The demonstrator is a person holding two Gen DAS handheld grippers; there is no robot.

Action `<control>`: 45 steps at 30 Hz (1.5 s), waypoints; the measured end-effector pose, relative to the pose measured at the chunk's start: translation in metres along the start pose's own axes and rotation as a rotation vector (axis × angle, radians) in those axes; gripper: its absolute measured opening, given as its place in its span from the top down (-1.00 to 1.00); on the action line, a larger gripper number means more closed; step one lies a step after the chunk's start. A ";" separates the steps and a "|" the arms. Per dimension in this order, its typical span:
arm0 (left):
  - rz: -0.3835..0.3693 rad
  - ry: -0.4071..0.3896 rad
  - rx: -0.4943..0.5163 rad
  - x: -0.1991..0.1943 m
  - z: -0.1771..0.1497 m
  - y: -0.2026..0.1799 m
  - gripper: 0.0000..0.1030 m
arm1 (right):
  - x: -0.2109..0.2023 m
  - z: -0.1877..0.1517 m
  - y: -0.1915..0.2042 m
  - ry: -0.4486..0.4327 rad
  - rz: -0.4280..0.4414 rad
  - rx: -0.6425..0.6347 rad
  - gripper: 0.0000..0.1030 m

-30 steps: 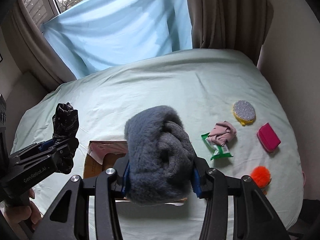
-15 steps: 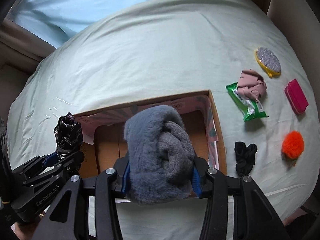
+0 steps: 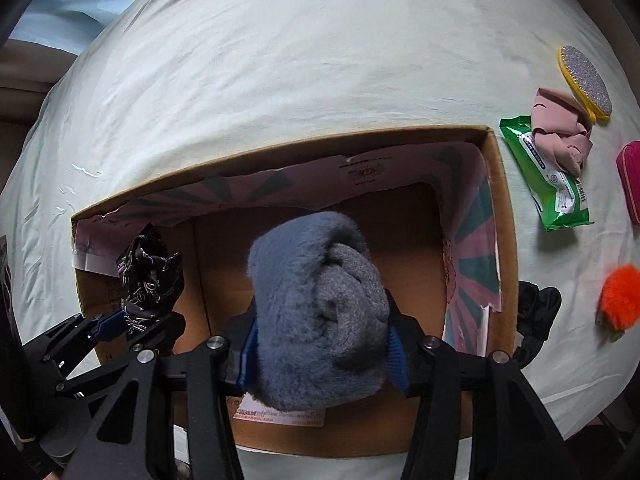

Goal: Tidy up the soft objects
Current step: 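Open the left tool dropping the scarf while the right tool releases the grey bundle, then withdraw both tools from the box and move toward the remaining items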

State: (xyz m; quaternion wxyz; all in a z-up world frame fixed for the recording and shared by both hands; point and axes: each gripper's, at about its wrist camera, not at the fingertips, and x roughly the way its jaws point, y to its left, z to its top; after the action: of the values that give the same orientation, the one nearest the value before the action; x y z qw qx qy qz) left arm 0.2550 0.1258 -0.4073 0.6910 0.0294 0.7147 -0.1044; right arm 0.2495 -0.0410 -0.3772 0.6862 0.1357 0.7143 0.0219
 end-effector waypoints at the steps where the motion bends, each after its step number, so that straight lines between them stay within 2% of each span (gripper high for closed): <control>1: -0.002 -0.012 0.006 -0.001 0.000 -0.001 0.24 | 0.004 0.002 0.002 0.013 -0.005 -0.008 -0.06; 2: 0.008 -0.019 0.016 -0.001 0.000 -0.003 -0.12 | 0.006 0.003 0.004 0.017 -0.025 -0.020 -0.13; 3: 0.019 -0.016 0.033 0.000 0.000 -0.009 -0.86 | 0.008 0.004 0.007 0.013 -0.046 -0.034 -0.39; 4: 0.032 -0.015 0.053 0.000 0.000 -0.013 -0.97 | 0.010 0.005 0.008 0.005 -0.044 -0.044 -0.74; 6: 0.045 -0.011 0.085 0.004 -0.002 -0.023 -0.99 | 0.014 0.005 0.008 0.025 -0.011 -0.052 -0.99; 9: 0.051 -0.014 0.104 0.007 -0.007 -0.031 -0.99 | 0.018 0.002 0.009 0.053 -0.003 -0.074 -0.99; 14: 0.043 -0.040 0.093 -0.001 -0.012 -0.027 -0.99 | 0.013 -0.006 0.013 0.021 0.001 -0.074 -0.99; 24: 0.071 -0.127 0.059 -0.034 -0.027 -0.019 -0.99 | -0.030 -0.012 0.022 -0.054 0.017 -0.065 -0.99; 33: 0.107 -0.263 0.059 -0.109 -0.055 -0.013 -0.99 | -0.101 -0.032 0.031 -0.210 0.003 -0.127 -0.99; 45: 0.131 -0.506 0.007 -0.217 -0.113 -0.016 -0.99 | -0.220 -0.100 0.047 -0.526 -0.048 -0.241 -0.99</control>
State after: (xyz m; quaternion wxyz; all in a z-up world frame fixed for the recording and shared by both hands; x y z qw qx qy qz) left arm 0.1501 0.1538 -0.1878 0.8530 0.0510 0.5152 -0.0659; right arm 0.1635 -0.0297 -0.1466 0.8593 0.0374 0.5073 0.0543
